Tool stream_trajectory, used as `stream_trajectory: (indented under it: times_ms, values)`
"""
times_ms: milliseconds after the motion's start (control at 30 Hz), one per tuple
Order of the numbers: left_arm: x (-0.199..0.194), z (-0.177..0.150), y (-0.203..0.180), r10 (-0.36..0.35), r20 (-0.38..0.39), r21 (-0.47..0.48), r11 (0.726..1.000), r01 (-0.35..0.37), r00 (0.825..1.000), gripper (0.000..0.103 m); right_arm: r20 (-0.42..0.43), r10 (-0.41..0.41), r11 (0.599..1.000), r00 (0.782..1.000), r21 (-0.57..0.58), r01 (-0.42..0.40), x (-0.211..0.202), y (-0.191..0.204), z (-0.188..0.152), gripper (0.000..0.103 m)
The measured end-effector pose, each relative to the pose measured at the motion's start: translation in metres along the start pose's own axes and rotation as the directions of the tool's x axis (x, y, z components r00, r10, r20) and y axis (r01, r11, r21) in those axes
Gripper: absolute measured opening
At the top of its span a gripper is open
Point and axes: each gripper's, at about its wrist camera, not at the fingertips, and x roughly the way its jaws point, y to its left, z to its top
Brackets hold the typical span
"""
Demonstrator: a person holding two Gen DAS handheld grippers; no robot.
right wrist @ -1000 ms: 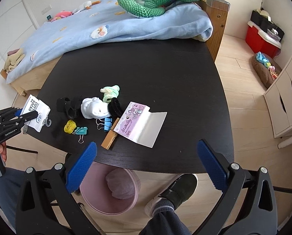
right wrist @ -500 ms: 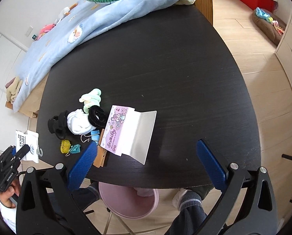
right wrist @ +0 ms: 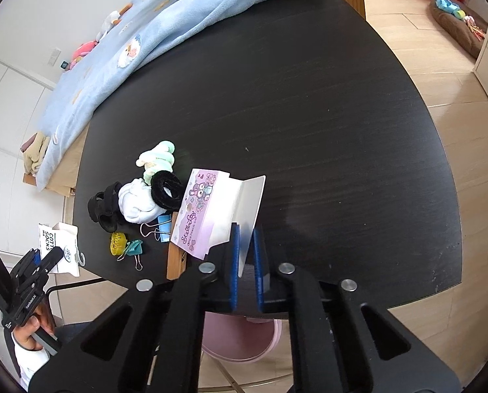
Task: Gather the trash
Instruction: 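Grasp the pink paper card with the right tool while the left tool holds the box, then carry the pink card over the pink wastebasket and open the right tool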
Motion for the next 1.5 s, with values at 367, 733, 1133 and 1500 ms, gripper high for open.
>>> stream_trajectory:
  times_ms: [367,733,1133,1500]
  values:
    - [-0.014,-0.004,-0.008,-0.009,0.028,0.006,1.000,0.009,1.000,0.031,0.090,-0.020,0.994,0.996,-0.108,0.030,-0.039,0.028,-0.013,0.000]
    - [-0.040,-0.019,-0.024,-0.030,0.060,0.017,0.999,0.029,0.998,0.031,0.172,-0.036,0.952,0.985,-0.294,0.086,-0.089,0.073,-0.055,0.000]
    - [-0.064,-0.048,-0.042,-0.074,0.076,0.024,0.997,0.072,0.994,0.031,0.163,-0.025,0.889,0.986,-0.447,0.096,-0.096,0.114,-0.121,0.000]
    - [-0.083,-0.064,-0.048,-0.107,0.090,0.015,0.994,0.106,0.990,0.031,0.099,-0.024,0.860,0.995,-0.505,0.071,-0.079,0.128,-0.158,0.000]
